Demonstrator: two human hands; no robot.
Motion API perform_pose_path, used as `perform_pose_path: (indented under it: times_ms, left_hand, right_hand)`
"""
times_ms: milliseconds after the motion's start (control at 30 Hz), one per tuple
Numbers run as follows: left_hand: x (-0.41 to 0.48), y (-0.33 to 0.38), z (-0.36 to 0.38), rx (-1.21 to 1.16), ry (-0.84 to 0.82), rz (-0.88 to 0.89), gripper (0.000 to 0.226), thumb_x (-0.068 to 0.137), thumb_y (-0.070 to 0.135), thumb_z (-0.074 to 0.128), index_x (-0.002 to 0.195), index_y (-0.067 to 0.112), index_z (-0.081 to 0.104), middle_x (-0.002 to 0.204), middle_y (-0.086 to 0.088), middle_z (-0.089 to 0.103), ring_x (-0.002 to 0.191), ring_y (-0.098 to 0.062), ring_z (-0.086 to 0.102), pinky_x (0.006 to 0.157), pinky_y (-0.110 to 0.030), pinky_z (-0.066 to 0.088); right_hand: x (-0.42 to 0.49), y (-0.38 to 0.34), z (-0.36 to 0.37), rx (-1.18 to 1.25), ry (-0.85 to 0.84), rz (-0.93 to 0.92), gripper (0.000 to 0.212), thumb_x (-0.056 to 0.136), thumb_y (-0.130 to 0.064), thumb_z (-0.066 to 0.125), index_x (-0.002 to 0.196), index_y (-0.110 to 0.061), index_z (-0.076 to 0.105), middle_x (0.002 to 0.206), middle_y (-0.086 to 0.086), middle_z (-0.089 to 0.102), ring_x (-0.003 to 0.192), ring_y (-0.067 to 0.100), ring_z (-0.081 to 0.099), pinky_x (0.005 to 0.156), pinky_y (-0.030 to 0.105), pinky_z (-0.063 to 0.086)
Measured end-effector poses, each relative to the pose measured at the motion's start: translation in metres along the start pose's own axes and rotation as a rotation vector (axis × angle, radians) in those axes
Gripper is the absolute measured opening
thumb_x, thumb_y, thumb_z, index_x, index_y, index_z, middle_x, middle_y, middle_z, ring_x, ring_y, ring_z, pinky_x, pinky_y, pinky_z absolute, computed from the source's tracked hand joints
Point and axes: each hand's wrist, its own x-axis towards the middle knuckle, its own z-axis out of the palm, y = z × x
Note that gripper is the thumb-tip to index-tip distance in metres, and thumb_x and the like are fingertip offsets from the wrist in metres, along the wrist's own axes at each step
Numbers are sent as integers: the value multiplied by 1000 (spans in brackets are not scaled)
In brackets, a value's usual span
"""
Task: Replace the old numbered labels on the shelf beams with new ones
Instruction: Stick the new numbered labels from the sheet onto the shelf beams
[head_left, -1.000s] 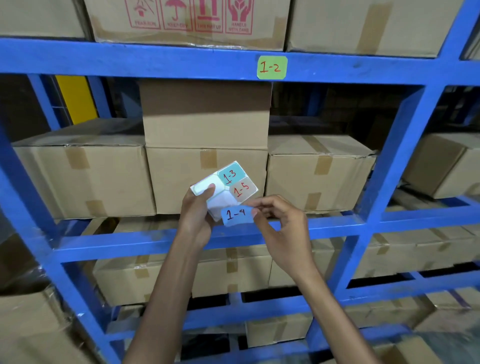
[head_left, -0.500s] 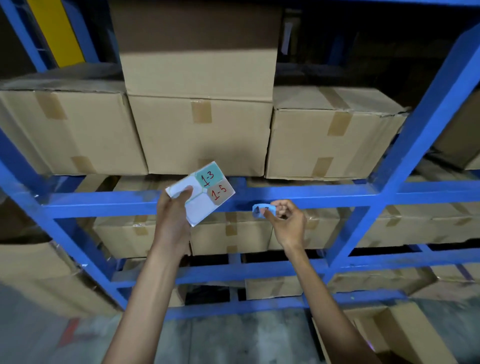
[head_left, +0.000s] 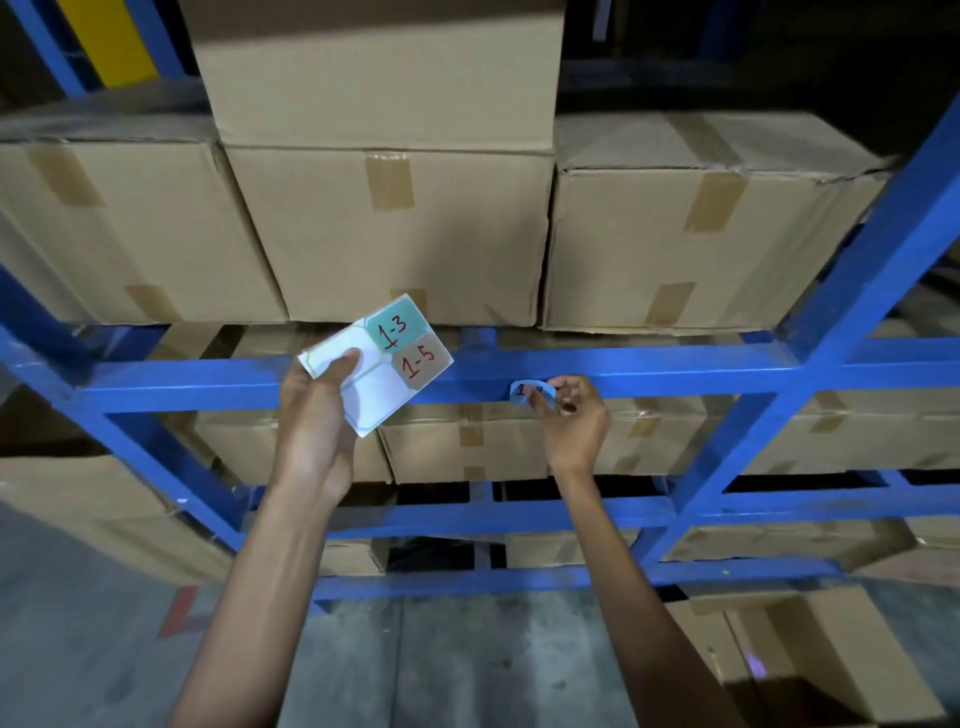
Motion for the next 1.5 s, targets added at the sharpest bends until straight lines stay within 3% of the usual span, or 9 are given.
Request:
perform_pose_path:
  times_ms: [200, 433, 667, 900, 1000, 1067, 1200, 1300, 1500]
  left_hand:
    - [1, 4, 0, -17, 10, -3, 28, 101, 8, 55, 127, 17, 61, 123, -8, 75, 116, -30, 71, 76, -34, 60]
    - [1, 11, -9, -46, 20, 15, 40, 100, 8, 56, 141, 9, 55, 130, -13, 72, 122, -35, 68, 77, -34, 57]
    - [-5, 12, -10, -34, 27, 6, 31, 101, 10, 57, 130, 17, 59, 131, -12, 72, 122, -33, 68, 75, -34, 56]
    - [-11, 8, -11, -14, 8, -21, 37, 102, 11, 56, 139, 11, 56, 131, -12, 72, 120, -33, 69, 78, -37, 55]
    - [-14, 6, -10, -3, -12, -24, 36, 103, 12, 55, 139, 11, 56, 130, -11, 72, 112, -28, 72, 76, -36, 56]
    - [-15, 4, -10, 2, -32, -28, 34, 103, 12, 54, 137, 11, 58, 127, -10, 74, 109, -27, 73, 76, -36, 58]
    - [-16, 0, -9, 10, -50, -54, 35, 104, 11, 54, 139, 10, 56, 128, -11, 73, 114, -30, 72, 79, -39, 58]
    - [-18, 1, -12, 23, -46, -67, 31, 104, 11, 54, 134, 10, 56, 127, -11, 74, 107, -27, 73, 78, -39, 56]
    - [-21, 3, -19, 46, -86, -70, 17, 104, 12, 54, 120, 13, 57, 117, -9, 75, 95, -23, 72, 73, -36, 52]
  right_hand:
    - [-2, 2, 5, -21, 34, 6, 24, 75, -17, 88, 84, -14, 67, 77, -2, 63, 70, 20, 59, 66, 37, 54]
    - [-7, -3, 2, -167, 97, -47, 38, 71, -29, 91, 94, -16, 64, 88, -1, 60, 81, 15, 58, 69, 22, 45]
    - [5, 3, -12, -164, 26, -79, 31, 74, -31, 90, 83, -15, 64, 79, 1, 60, 67, 15, 55, 61, 11, 40]
    - [1, 6, -19, -168, 75, -172, 3, 94, -14, 69, 95, -12, 66, 89, 4, 66, 76, 18, 61, 71, 41, 56]
    - [-31, 8, -15, -376, 74, -377, 36, 98, -8, 57, 133, -9, 56, 135, 10, 56, 125, 26, 53, 102, 37, 45]
    - [-57, 13, -7, -541, -86, -431, 74, 89, 2, 55, 157, -8, 29, 165, 16, 25, 155, 31, 21, 117, 43, 30]
    - [-70, 32, 19, -695, -382, -419, 101, 79, -6, 56, 160, -2, -3, 168, 20, -18, 156, 39, -16, 127, 57, 7]
    - [-65, 36, 32, -801, -437, -358, 109, 78, -16, 64, 160, -2, -6, 166, 24, -20, 154, 43, -18, 126, 57, 1]
    - [-67, 36, 17, -765, -410, -417, 113, 73, -13, 63, 159, -1, -9, 168, 23, -15, 157, 39, -12, 126, 57, 15]
